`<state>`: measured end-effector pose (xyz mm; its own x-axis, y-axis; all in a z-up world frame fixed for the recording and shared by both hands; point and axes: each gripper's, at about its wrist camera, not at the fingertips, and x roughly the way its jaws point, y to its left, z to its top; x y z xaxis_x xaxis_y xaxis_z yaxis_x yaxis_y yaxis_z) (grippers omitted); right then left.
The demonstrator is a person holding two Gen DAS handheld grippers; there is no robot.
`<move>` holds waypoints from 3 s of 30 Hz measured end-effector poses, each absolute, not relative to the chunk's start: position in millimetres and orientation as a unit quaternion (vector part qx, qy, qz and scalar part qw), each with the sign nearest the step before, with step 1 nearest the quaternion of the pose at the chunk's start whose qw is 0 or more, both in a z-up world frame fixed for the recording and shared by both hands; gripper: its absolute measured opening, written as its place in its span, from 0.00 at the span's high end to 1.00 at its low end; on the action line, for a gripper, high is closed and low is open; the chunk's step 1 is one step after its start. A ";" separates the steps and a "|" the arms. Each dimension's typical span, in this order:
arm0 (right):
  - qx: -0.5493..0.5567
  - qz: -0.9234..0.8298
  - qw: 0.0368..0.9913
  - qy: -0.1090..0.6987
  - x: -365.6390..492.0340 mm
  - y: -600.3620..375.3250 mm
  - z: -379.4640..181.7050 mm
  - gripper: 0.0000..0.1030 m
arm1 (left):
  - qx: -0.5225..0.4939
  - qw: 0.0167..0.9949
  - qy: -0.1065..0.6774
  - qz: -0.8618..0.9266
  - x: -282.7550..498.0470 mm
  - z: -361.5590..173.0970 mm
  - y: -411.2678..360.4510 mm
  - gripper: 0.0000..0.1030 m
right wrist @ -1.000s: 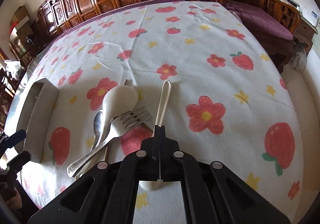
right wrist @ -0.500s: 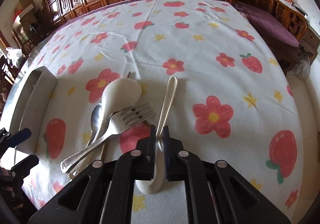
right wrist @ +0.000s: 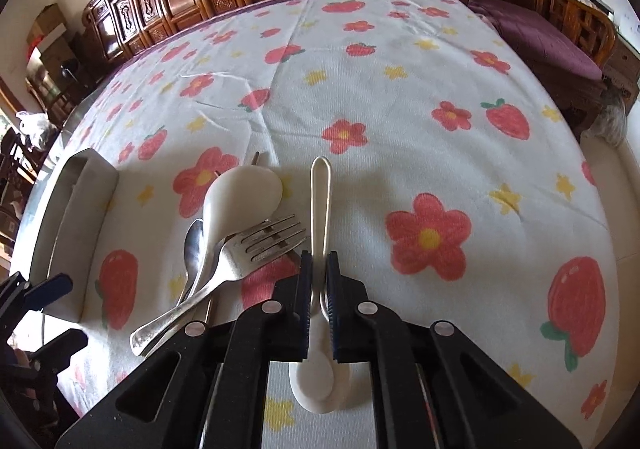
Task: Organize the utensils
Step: 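Grasp a silver fork with the left gripper while the right gripper holds the plastic spoon, then carry the silver fork into the tray and open the left gripper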
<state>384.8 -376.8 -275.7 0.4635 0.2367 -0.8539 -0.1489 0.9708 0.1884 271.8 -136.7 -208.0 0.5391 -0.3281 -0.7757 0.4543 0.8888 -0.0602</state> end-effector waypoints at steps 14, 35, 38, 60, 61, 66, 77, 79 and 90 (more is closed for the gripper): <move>0.051 0.125 0.869 0.477 335.8 -419.3 -261.2 0.92 | 0.120 0.842 0.449 -0.274 304.3 -227.1 -204.8 0.72; 0.083 0.128 0.865 0.478 334.8 -439.9 -268.7 0.92 | 0.179 0.831 0.464 -0.248 343.7 -253.9 -248.4 0.82; 0.087 0.127 0.866 0.476 334.9 -442.3 -267.8 0.92 | 0.187 0.833 0.458 -0.248 342.9 -255.0 -252.4 0.83; 0.071 0.148 0.880 0.446 324.6 -414.6 -230.1 0.92 | 0.140 0.871 0.412 -0.230 318.0 -180.5 -217.9 0.98; 0.069 0.150 0.881 0.444 324.1 -411.2 -228.0 0.92 | 0.136 0.873 0.409 -0.228 316.6 -174.6 -213.2 0.98; 0.052 0.164 0.881 0.440 322.2 -387.7 -220.1 0.92 | 0.125 0.882 0.401 -0.215 312.4 -157.1 -191.4 0.98; 0.039 0.195 0.878 0.435 322.8 -335.2 -210.2 0.92 | 0.086 0.893 0.400 -0.187 308.9 -136.8 -125.4 0.98; 0.036 0.202 0.877 0.434 322.8 -324.4 -208.9 0.92 | 0.077 0.894 0.402 -0.181 310.1 -136.2 -112.3 0.98; 0.024 0.230 0.869 0.437 321.9 -281.1 -211.5 0.92 | 0.026 0.892 0.428 -0.142 321.0 -146.5 -31.5 0.98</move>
